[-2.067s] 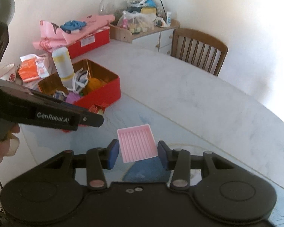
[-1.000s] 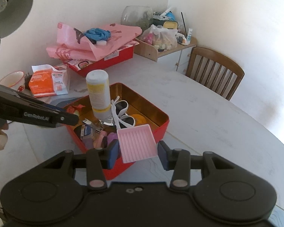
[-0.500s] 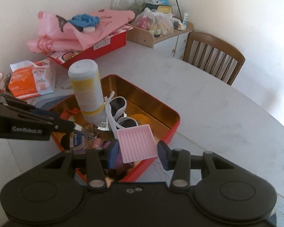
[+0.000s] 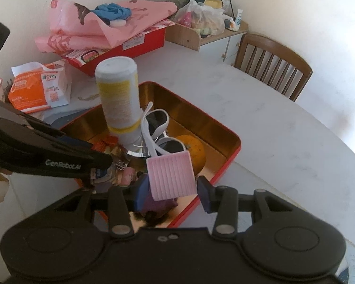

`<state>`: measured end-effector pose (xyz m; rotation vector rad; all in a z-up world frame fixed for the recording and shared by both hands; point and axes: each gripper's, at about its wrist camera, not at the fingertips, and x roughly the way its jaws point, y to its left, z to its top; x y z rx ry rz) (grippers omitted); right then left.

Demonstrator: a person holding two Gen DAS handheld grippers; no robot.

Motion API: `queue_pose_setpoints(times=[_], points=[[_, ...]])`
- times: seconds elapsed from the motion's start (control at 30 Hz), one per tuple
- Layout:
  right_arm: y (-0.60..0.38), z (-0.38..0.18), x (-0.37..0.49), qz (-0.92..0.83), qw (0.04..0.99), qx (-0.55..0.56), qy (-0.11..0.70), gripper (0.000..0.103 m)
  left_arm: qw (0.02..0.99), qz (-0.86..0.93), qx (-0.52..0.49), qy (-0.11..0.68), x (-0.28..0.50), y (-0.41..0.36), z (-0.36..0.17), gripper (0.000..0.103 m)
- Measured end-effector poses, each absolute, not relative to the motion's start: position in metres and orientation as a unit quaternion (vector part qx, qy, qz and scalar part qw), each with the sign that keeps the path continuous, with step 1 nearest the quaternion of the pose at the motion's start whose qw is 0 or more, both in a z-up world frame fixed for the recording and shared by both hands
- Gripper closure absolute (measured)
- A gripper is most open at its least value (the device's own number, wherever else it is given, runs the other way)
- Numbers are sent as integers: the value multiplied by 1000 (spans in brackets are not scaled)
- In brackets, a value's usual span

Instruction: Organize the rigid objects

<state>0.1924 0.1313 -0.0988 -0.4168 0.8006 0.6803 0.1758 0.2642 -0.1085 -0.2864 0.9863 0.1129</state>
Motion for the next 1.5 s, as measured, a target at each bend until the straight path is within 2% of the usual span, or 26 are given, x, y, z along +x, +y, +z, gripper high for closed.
queue_pose_setpoints(times=[0.17,0.27,0.3,0.43,0.73,0.8,0.9,1.07,1.17,1.4,1.5], points=[[130,-99,191,324,843,-189,385,54,871,51,-127,472,175,262,-107,75],[128,-99,189,327,842,-182,389,52,872,52,-120,472,174,259,-106,71],[127,-98,188,327,842,-181,388,51,872,52,-119,472,173,259,-105,68],[121,-94,184,329,844,-167,390,46,882,49,-117,455,165,257,-98,39],[101,-75,172,334,855,-127,376,36,894,44,-103,433,147,251,-82,38],[96,-71,169,334,859,-119,370,31,897,45,-100,428,143,249,-78,38],[89,-63,163,335,865,-107,359,24,902,44,-95,419,137,246,-72,34],[76,-52,154,338,870,-84,348,19,908,36,-96,406,129,240,-61,32],[65,-46,145,341,874,-65,340,16,913,29,-96,396,122,235,-54,25],[43,-36,125,340,884,-32,320,0,921,19,-95,378,109,227,-40,19],[34,-32,120,337,888,-20,313,0,921,16,-104,375,105,226,-37,17]])
